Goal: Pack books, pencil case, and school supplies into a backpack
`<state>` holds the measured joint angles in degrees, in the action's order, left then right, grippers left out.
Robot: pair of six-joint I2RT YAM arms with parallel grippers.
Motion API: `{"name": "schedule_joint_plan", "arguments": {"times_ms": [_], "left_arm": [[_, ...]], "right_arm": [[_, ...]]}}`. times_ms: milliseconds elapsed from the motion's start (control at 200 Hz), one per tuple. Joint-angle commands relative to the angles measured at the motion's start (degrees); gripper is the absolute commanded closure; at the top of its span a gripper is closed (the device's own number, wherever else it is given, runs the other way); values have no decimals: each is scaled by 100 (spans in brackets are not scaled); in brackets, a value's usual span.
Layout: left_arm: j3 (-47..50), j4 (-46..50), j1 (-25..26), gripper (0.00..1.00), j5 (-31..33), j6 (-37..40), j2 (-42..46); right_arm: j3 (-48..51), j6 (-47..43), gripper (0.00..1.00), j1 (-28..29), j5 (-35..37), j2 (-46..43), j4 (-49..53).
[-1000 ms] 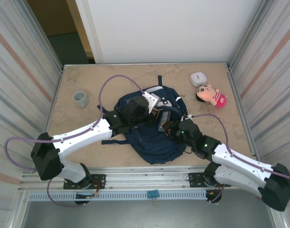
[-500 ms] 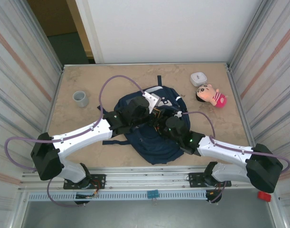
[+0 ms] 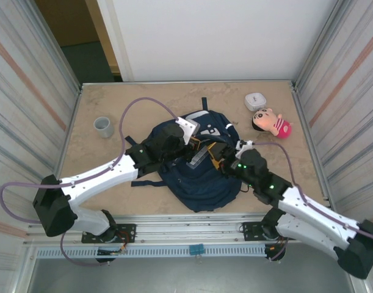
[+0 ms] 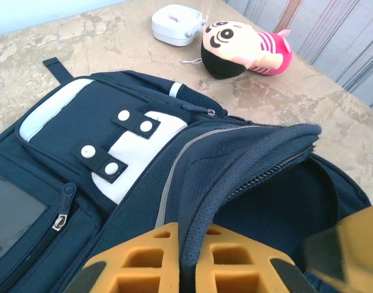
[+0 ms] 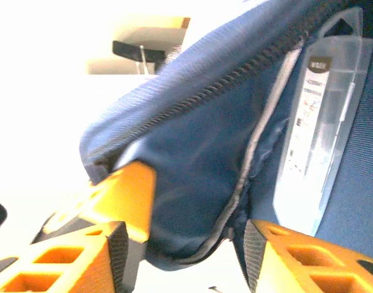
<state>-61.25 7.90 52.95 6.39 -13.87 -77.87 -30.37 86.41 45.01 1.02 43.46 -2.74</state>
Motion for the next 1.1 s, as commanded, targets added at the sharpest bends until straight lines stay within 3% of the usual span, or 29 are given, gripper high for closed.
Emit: {"name": "schedule_joint_plan", "arguments": {"times_ms": [0, 120, 281, 556, 676, 887, 977, 1097], "left_arm": [[72, -833, -54, 100, -326, 157, 351], [289, -1104, -65, 100, -783, 410, 325], [519, -1353, -63, 100, -1211, 715, 269], [785, -1606, -65, 98, -1828, 1372, 80], [781, -1419, -64, 85, -2124, 1639, -21], [1311, -1209, -183, 44, -1839, 1356, 385], [1671, -1222, -426, 36, -1808, 1079, 767], [2211, -1167, -817, 33, -1690, 774, 1287]], "right_arm": [[-414, -976, 37, -282, -835, -427, 995], [-677, -1336, 23, -620, -1045, -713, 1631], [-275, -655, 21, -1083, -1607, -668, 789], [-258, -280, 19, -1165, -1962, 369, -307], [-284, -221, 34, -1311, -2117, 681, -637], [-241, -232, 46, -1650, -2375, 838, -599], [-222, -296, 51, -1786, -2507, 822, -481], [-232, -426, 57, -2041, -2681, 756, -261]]}}
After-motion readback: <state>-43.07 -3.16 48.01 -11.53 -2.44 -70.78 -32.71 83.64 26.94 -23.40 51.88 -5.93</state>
